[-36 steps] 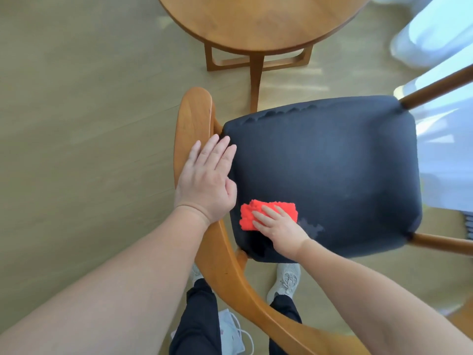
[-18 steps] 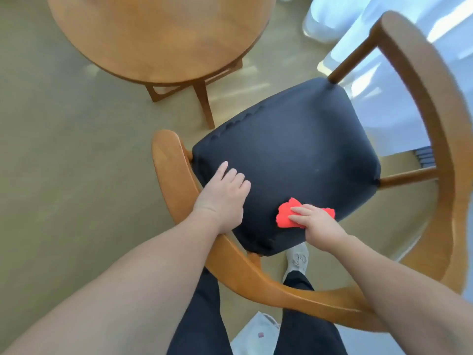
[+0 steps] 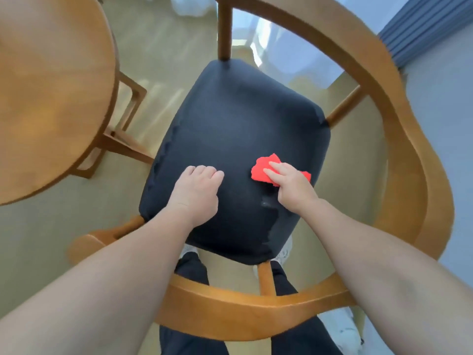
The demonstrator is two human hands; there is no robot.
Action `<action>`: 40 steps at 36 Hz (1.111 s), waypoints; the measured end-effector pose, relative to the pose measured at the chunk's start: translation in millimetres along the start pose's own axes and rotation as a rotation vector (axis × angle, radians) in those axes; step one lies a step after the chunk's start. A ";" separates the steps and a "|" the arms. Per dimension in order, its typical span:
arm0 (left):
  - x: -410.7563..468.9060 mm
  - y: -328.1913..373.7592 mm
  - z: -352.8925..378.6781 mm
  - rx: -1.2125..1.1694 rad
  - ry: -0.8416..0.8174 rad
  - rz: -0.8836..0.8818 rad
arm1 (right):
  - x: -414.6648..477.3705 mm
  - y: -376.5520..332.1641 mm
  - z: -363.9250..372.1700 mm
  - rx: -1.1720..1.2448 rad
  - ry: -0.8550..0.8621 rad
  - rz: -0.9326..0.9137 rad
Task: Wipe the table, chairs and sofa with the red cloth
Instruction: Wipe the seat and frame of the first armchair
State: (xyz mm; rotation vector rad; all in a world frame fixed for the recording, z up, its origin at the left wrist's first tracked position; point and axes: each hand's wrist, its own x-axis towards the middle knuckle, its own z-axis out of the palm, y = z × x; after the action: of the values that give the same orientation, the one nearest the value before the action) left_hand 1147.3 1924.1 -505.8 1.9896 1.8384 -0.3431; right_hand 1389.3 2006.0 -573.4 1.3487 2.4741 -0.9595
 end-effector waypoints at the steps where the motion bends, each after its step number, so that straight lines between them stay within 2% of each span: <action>1: 6.8 -4.3 4.4 0.003 -0.012 0.029 | 3.5 -2.5 6.5 -0.023 -0.026 0.025; 3: 20.6 -14.0 10.9 0.012 -0.025 0.091 | 0.9 -7.5 26.1 -0.061 -0.053 0.069; 5: 33.3 -24.2 15.2 0.030 -0.031 0.160 | -8.4 -12.7 50.0 -0.016 0.031 0.127; 8: 43.0 -37.0 19.9 0.053 -0.075 0.257 | -29.2 -30.7 78.0 0.045 0.037 0.325; 16: 59.4 -48.7 10.8 0.029 -0.073 0.370 | -76.2 -91.7 91.1 0.240 -0.240 0.600; 18: 62.0 -47.4 4.8 0.030 -0.084 0.405 | -82.3 -94.2 86.0 0.314 -0.242 0.652; 20: 65.2 -47.0 -0.5 0.047 -0.085 0.437 | -84.0 -92.8 76.8 0.364 -0.131 0.726; 23: 70.6 -46.8 -7.6 0.045 -0.069 0.467 | -81.3 -82.9 56.8 0.396 0.131 0.849; 27: 77.6 -46.5 -10.2 0.053 -0.053 0.487 | -67.6 -54.0 32.4 0.397 0.245 0.919; 30: 80.4 -45.1 -6.8 0.056 -0.057 0.472 | -52.9 -33.0 20.9 0.447 0.302 1.073; 34: 77.7 -34.7 2.3 0.046 -0.082 0.479 | -41.8 -37.1 41.3 0.534 0.212 1.123; 40: 76.4 -33.7 7.0 0.046 -0.115 0.477 | -59.5 -84.5 97.6 0.510 0.051 1.193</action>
State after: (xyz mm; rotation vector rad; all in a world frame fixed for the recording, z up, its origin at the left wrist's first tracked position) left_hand 1122.3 1990.5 -550.3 2.3029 1.2430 -0.3458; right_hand 1341.1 1872.8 -585.6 2.4787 0.9794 -1.1600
